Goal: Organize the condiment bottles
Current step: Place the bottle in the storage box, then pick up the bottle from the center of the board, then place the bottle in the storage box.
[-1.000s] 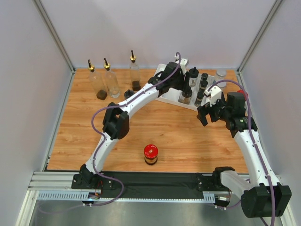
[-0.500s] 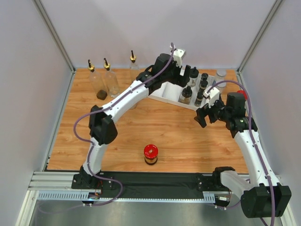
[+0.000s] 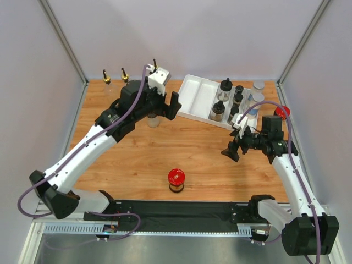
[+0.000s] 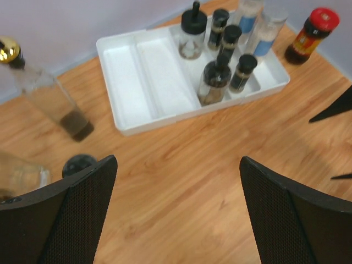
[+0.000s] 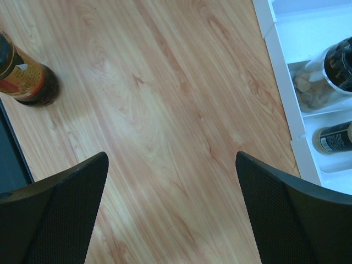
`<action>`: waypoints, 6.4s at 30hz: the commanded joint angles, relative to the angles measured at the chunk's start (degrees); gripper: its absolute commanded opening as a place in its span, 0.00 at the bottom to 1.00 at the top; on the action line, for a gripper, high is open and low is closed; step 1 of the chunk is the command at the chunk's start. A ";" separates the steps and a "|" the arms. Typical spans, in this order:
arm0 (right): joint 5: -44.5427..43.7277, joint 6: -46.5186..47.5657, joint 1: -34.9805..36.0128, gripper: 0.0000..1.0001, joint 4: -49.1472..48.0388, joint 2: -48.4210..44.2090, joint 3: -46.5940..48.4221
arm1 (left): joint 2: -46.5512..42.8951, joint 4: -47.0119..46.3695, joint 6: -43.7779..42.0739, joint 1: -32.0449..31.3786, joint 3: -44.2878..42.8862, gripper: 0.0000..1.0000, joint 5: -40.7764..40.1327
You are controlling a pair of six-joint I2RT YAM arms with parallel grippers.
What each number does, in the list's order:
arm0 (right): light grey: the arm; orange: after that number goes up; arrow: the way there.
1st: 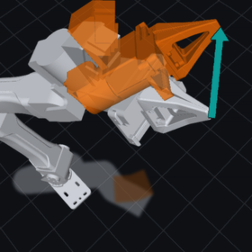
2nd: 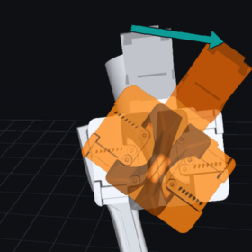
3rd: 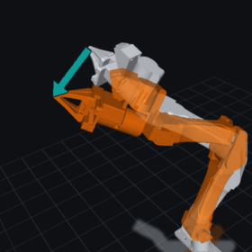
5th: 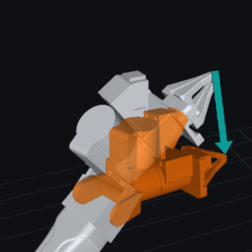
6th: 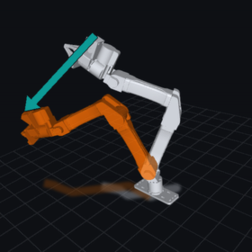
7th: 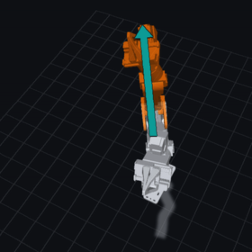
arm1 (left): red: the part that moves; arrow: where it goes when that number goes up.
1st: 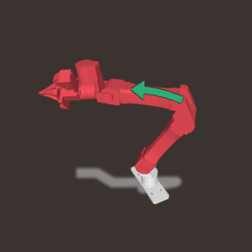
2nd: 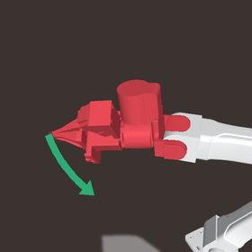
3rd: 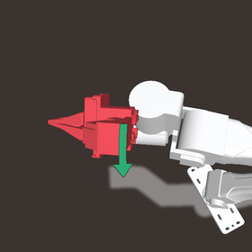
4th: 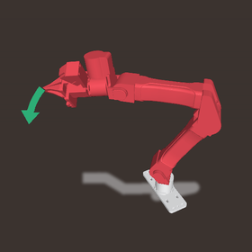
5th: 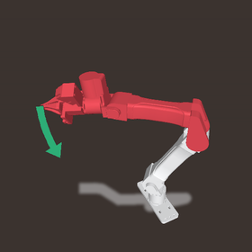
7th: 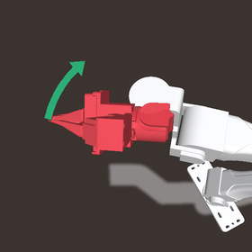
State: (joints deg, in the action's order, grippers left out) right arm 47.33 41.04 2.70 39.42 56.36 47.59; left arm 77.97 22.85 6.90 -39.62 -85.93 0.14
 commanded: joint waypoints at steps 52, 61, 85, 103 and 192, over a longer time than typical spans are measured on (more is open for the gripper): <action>-46.18 -29.69 43.09 1.00 -11.56 73.71 71.39 | -52.22 8.53 -8.03 0.24 40.05 1.00 -29.59; -56.29 -36.28 43.88 1.00 -12.08 79.61 76.94 | -53.10 8.44 -7.51 0.24 41.02 1.00 -29.50; -46.21 -30.07 42.92 0.18 -18.32 72.51 68.35 | -54.42 8.17 -7.25 0.24 42.25 1.00 -30.11; -22.38 -20.47 25.61 0.07 -9.19 37.18 36.89 | -55.04 8.00 -7.25 0.24 42.51 1.00 -29.50; -32.74 -14.93 7.85 0.91 -23.69 46.21 31.42 | -54.07 7.65 -7.16 0.15 42.95 1.00 -29.15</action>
State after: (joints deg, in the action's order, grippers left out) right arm 15.09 26.41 10.68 18.11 105.67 79.75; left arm 23.53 31.97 0.51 -39.62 -43.11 -29.04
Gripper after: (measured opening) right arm 0.894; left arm 0.996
